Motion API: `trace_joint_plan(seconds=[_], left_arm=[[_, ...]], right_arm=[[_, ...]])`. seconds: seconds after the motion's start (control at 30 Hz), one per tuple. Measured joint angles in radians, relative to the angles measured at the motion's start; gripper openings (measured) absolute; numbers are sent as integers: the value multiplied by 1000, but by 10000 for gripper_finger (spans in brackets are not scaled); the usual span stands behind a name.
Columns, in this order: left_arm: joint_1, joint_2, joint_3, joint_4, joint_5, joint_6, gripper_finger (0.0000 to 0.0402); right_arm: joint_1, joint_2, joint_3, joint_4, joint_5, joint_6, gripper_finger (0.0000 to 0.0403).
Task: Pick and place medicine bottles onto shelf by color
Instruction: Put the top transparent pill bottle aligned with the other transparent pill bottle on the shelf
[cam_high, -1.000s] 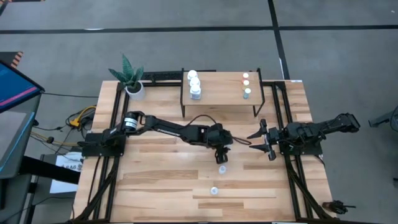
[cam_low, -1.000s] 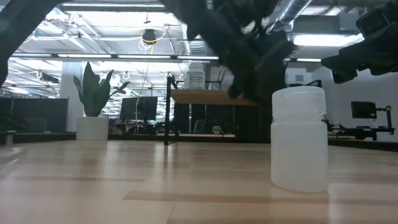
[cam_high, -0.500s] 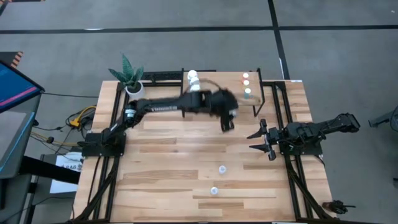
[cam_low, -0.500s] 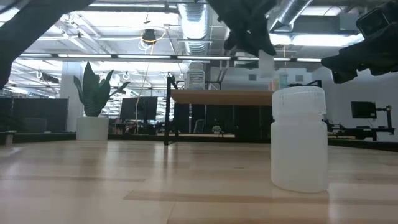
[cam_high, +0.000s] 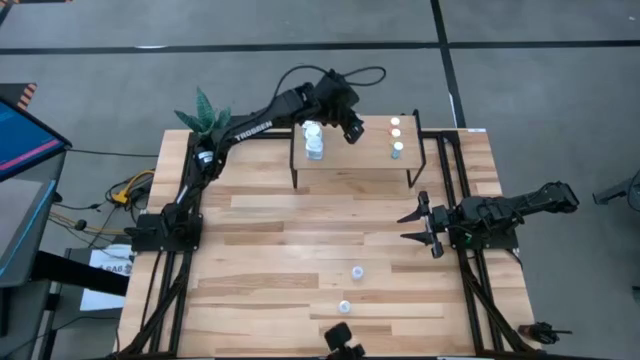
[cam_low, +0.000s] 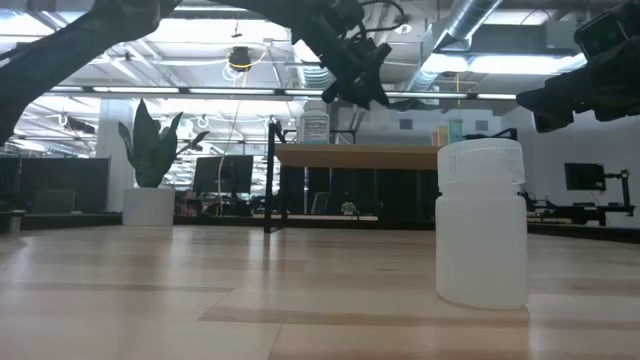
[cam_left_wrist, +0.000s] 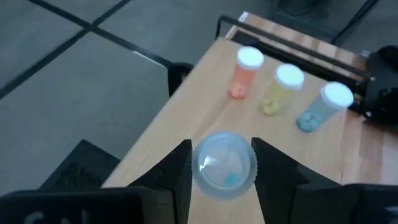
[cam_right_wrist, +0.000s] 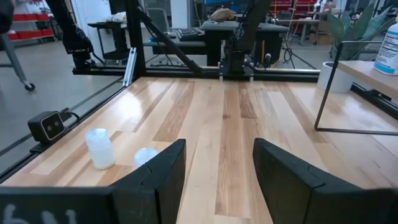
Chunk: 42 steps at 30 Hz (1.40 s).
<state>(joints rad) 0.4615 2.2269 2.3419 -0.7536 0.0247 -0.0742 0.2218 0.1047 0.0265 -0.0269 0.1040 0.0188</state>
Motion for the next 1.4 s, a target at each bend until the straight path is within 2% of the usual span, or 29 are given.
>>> trace_joint_plan(seconds=[0.47, 0.7, 1.03, 1.17, 1.4], left_arm=[[4, 0, -17, 29, 50, 93, 115], [-19, 0, -18, -22, 49, 131, 116], [-28, 0, -28, 10, -54, 76, 116], [-30, 0, -31, 9, -1, 116, 116], [-33, 0, -31, 33, 4, 122, 116]], right_arm=[[0, 0, 0, 0, 0, -4, 209], [0, 0, 0, 2, 0, -25, 209], [0, 0, 0, 3, 0, -27, 209], [0, 0, 0, 3, 0, -27, 209], [0, -1, 0, 3, 0, -27, 209]])
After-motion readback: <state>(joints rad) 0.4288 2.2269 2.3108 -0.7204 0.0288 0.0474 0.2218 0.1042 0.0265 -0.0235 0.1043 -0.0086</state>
